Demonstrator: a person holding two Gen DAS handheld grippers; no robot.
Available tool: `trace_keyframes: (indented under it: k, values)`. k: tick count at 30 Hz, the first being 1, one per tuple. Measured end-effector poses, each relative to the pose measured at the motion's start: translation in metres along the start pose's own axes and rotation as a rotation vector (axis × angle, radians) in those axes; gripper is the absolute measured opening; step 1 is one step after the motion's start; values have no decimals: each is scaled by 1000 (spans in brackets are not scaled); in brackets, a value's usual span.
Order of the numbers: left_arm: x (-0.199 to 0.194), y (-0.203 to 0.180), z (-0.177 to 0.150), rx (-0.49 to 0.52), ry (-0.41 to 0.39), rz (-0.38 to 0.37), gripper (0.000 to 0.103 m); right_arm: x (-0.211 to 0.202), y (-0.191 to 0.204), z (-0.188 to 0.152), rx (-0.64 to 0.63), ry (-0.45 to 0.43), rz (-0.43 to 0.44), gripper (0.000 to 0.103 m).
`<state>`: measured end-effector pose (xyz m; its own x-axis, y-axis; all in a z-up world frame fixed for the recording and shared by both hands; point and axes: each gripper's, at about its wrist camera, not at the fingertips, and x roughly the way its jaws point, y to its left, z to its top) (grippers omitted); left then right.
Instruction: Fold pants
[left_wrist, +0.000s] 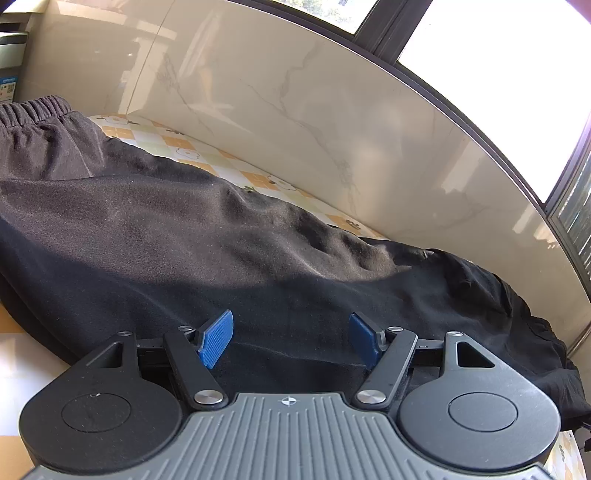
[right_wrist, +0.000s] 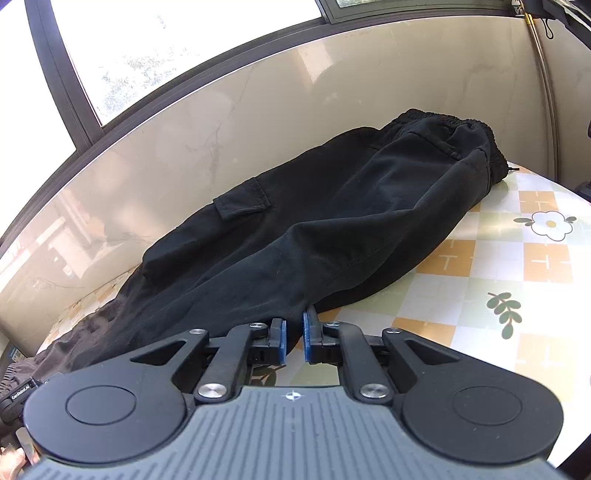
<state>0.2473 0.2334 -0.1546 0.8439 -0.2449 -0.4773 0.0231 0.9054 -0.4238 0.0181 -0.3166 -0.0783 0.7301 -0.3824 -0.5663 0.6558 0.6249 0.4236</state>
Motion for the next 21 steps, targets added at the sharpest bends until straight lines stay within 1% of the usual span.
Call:
trace_keyframes:
  k: [3,5,7,10,12,13,16,17,19,21]
  values:
    - [0,-2,0,12,2,8,72,-8,4,-12,-15,23,-10,8]
    - [1,-4,0,20,4,15,72,-10,-1,-26,14,58,-11,7]
    - [1,-6,0,26,6,21,72,-13,-6,-34,41,74,-6,7]
    - [2,-10,0,26,5,29,72,-17,-11,-38,56,85,5,7]
    - [4,-15,0,38,8,41,72,-18,-12,-38,45,106,6,6]
    - [5,-17,1,47,11,46,72,-22,-13,-38,33,102,1,5]
    - [7,-25,3,74,27,58,71,-33,-22,-33,20,91,-2,4]
    - [6,-27,4,73,34,51,69,-36,-26,-29,17,83,0,4]
    - [1,-36,11,64,44,3,66,-41,-32,-18,-3,64,-8,5]
    - [-7,-54,18,94,33,-27,66,-45,-38,-3,-31,36,-11,10]
